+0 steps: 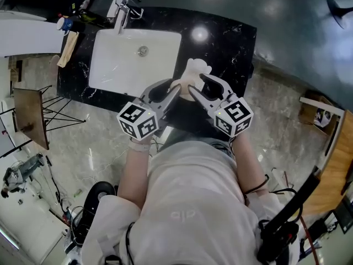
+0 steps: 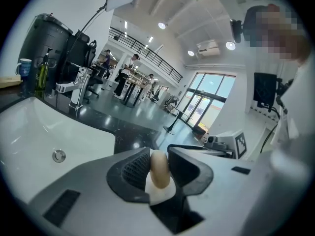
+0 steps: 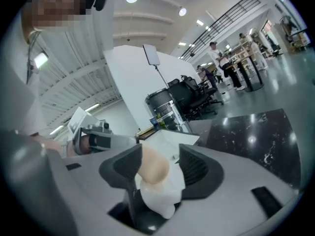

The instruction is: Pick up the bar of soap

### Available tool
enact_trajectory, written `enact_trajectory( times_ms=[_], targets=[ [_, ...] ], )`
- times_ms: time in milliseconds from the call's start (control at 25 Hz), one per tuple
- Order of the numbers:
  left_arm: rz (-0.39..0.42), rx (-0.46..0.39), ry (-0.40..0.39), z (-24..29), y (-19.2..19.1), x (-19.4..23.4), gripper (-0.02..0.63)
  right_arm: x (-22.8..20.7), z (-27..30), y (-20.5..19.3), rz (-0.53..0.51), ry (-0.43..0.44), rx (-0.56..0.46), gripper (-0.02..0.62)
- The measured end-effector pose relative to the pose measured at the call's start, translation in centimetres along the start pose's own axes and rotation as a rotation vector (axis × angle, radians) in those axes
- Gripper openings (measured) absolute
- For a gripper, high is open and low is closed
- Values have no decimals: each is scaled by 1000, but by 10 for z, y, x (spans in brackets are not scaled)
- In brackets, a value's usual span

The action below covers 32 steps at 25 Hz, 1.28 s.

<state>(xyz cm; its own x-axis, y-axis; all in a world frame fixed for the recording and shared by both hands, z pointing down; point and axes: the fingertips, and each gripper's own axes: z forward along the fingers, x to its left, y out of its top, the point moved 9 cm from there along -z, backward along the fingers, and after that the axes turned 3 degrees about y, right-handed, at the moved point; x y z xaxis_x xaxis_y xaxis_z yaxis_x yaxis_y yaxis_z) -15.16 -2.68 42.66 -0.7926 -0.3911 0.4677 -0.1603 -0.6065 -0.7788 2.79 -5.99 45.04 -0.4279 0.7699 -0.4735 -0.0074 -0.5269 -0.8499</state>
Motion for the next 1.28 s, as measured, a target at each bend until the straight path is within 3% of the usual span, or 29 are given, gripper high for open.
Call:
enact_trajectory(
  times_ms=[40,120,280,560,800,1280],
  targets=[
    [5,-2,-2,-2,0,0,115,1,3,-2,-12,34,33,238],
    [19,-3,-9,-5,0,0,115,2,8,-5,-58,77,100,262],
    [35,-12,-32,-9,0,0,117,0,19,-8,-103,126,183,270],
    [80,-20,-101,-12,1,1,117,3,34,-11,-152,293,291,270],
    [93,-30,-132,-12,2,4,117,4,39,-10,-155,349,308,244],
    [77,-79,-173,-16,8,8,117,4,36,-3,-155,382,293,193]
  ],
)
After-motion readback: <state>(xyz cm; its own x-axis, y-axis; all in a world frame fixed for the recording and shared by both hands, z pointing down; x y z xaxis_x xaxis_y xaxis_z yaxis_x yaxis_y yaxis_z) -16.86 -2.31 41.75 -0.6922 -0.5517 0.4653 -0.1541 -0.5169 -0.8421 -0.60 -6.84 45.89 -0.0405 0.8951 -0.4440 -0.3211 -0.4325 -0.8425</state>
